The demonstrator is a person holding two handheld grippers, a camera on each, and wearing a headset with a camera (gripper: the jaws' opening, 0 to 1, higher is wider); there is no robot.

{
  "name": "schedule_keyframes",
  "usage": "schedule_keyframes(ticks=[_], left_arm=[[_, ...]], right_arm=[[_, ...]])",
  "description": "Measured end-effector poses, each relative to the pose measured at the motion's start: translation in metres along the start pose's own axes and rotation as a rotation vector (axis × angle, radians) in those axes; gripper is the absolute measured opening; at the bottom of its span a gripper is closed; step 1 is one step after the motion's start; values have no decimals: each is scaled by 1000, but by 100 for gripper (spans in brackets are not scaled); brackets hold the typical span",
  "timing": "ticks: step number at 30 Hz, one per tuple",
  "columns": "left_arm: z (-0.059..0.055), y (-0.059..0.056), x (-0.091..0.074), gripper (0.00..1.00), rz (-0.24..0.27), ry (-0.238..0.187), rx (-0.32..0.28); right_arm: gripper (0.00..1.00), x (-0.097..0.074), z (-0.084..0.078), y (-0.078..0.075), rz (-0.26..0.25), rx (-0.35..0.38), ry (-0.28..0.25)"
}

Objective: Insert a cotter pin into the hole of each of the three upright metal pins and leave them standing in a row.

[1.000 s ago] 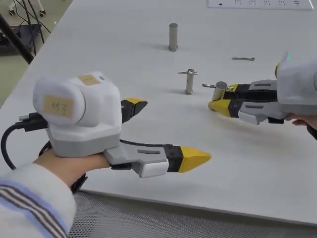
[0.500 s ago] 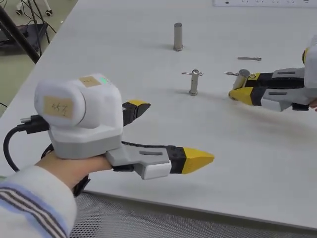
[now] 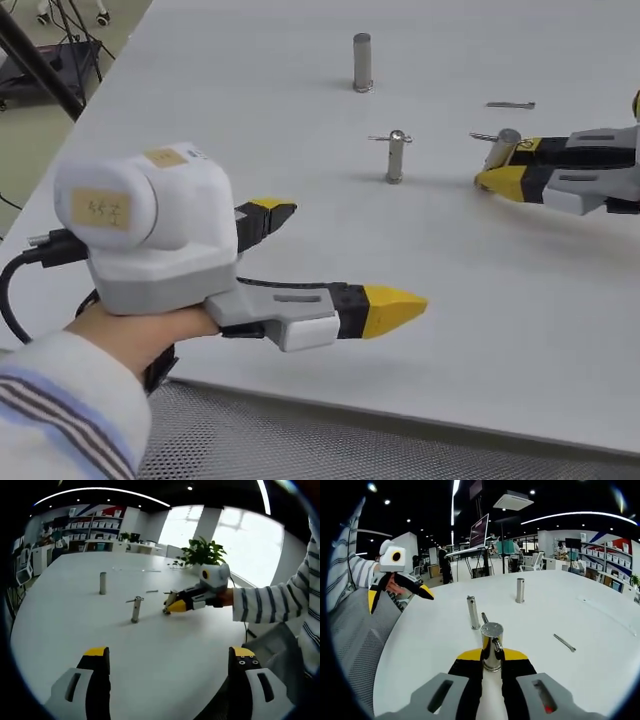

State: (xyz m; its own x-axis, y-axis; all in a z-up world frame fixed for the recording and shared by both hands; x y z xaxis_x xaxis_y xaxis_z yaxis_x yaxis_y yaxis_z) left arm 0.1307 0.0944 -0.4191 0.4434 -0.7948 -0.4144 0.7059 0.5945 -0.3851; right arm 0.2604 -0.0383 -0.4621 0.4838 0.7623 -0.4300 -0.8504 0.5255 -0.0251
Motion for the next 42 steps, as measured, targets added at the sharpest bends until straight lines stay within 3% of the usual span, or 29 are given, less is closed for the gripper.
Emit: schedule_keyframes(ticks=[26,31,35,40,41,42], left_arm=[[1,0,4,96,7,20,4],[3,-1,5,96,3,21,8],[6,-1,6,96,0,21,16],[12,-3,5,96,-7,4,24],[14,-3,5,96,-7,-1,25],[16,-3,4,96,-7,-7,26]], right_arm=[[8,1,-5,2,12,-23,-36],[10,1,-5,0,7,26,-25],[26,-3,1,1,-6,41,-40],[34,-13,17,3,-20,72,-52],[40,-15,18,1,-36,123,-32],[50,-17,22,0,-43,144,-46]])
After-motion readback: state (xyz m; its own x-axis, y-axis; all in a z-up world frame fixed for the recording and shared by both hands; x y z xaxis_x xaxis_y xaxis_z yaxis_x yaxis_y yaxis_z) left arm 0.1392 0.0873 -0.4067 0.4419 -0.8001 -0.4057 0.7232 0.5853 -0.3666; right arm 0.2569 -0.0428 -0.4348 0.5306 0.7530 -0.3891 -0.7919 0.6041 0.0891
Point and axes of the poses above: the centre of the closed fingertips' face, and the gripper's own axes: x roughly forward along the fingers, y roughly to its left, z roughly out of its top, the point moved 2 cm from there along -x, roughly backward along the fingers, and after that the axes turned 11 degrees about -z, right-handed, at the moved point
